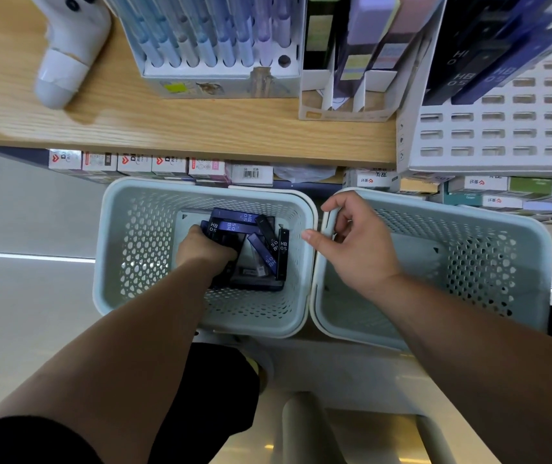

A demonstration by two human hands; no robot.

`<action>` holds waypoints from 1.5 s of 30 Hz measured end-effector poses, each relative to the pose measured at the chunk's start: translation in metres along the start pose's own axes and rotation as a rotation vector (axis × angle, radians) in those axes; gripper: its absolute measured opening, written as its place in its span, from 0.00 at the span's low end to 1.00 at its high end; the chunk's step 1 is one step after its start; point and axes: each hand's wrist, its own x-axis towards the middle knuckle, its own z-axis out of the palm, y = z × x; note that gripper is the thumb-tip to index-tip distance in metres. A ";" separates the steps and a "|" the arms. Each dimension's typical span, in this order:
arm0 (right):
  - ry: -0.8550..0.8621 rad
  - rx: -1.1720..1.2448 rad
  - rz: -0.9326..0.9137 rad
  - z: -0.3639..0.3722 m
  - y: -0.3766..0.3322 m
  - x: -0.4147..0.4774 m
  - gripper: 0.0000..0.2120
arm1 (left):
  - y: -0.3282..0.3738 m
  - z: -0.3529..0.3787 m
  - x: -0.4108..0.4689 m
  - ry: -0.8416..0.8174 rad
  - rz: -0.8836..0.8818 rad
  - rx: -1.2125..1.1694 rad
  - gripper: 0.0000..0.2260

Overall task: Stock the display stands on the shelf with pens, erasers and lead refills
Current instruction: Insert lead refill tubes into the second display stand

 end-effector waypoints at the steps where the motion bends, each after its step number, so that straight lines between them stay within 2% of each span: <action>1: 0.001 -0.001 0.001 0.000 0.000 0.000 0.17 | -0.001 -0.001 0.000 0.003 0.003 -0.027 0.24; 7: -0.005 0.000 0.009 0.000 0.000 -0.001 0.17 | 0.001 -0.005 -0.007 -0.016 0.049 -0.064 0.21; 15: -0.022 -0.001 0.012 -0.002 0.000 -0.001 0.17 | 0.009 -0.004 -0.029 -0.192 0.079 -0.177 0.17; 20: -0.042 -0.038 0.008 -0.004 -0.003 -0.002 0.16 | 0.017 -0.019 -0.050 -0.294 0.213 -0.107 0.15; 24: -0.089 -0.110 0.022 -0.007 -0.010 -0.002 0.15 | 0.026 -0.037 -0.065 -0.324 0.266 -0.066 0.15; 28: -0.145 -0.190 0.091 -0.012 -0.021 -0.002 0.14 | 0.038 -0.061 -0.086 -0.424 0.320 -0.019 0.14; 33: -0.273 -0.281 0.120 -0.026 -0.045 -0.006 0.18 | 0.063 -0.093 -0.126 -0.468 0.330 -0.094 0.16; 38: -0.476 0.018 0.180 -0.054 -0.102 -0.011 0.17 | 0.094 -0.113 -0.178 -0.546 0.363 -0.268 0.17; 45: -0.422 0.118 0.058 -0.134 -0.170 -0.031 0.11 | 0.137 -0.136 -0.265 -0.601 0.455 -0.522 0.16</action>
